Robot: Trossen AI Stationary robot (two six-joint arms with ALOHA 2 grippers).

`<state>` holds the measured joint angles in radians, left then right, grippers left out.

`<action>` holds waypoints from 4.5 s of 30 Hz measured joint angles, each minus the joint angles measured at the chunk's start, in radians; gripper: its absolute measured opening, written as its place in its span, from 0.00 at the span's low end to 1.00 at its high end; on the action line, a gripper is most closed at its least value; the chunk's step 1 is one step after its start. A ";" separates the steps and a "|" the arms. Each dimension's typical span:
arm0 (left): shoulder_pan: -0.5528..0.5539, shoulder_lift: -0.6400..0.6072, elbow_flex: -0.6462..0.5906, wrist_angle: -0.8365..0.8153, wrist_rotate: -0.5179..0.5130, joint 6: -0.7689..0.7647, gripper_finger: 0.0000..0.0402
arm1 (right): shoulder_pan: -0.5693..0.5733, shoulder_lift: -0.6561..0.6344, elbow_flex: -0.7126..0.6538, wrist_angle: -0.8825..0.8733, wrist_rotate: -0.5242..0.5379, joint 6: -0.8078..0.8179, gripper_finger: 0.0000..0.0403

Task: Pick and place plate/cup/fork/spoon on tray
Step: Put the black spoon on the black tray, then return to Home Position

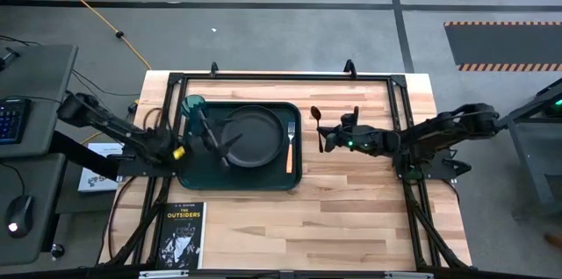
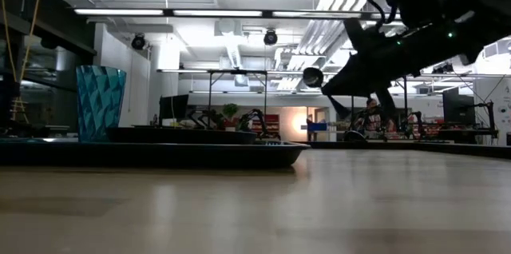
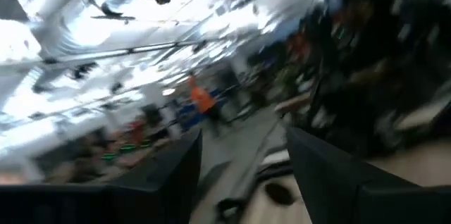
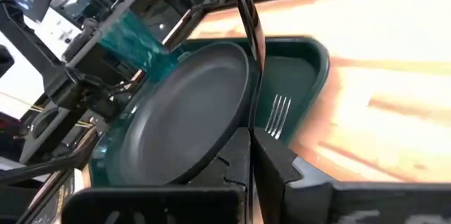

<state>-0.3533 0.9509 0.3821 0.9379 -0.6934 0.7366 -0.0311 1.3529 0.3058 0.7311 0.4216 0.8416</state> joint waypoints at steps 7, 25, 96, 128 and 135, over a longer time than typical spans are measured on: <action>0.120 -0.126 -0.060 -0.074 0.150 -0.329 0.50 | 0.024 0.232 0.169 0.011 -0.021 0.003 0.00; 0.197 -0.356 0.029 -0.715 0.405 -0.655 0.50 | 0.013 0.318 0.254 0.022 -0.180 -0.029 0.00; 0.197 -0.346 0.047 -0.672 0.436 -0.639 0.50 | 0.032 0.554 0.574 -0.409 -0.095 0.626 0.00; 0.197 -0.346 0.047 -0.672 0.436 -0.638 0.50 | 0.032 0.557 0.574 -0.398 -0.063 0.545 0.21; 0.197 -0.346 0.047 -0.675 0.436 -0.638 0.50 | 0.018 0.545 0.574 -0.401 -0.140 0.455 0.27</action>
<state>-0.1566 0.6052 0.4290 0.2633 -0.2573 0.0982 -0.0129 1.8974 0.8803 0.3302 0.2815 1.2970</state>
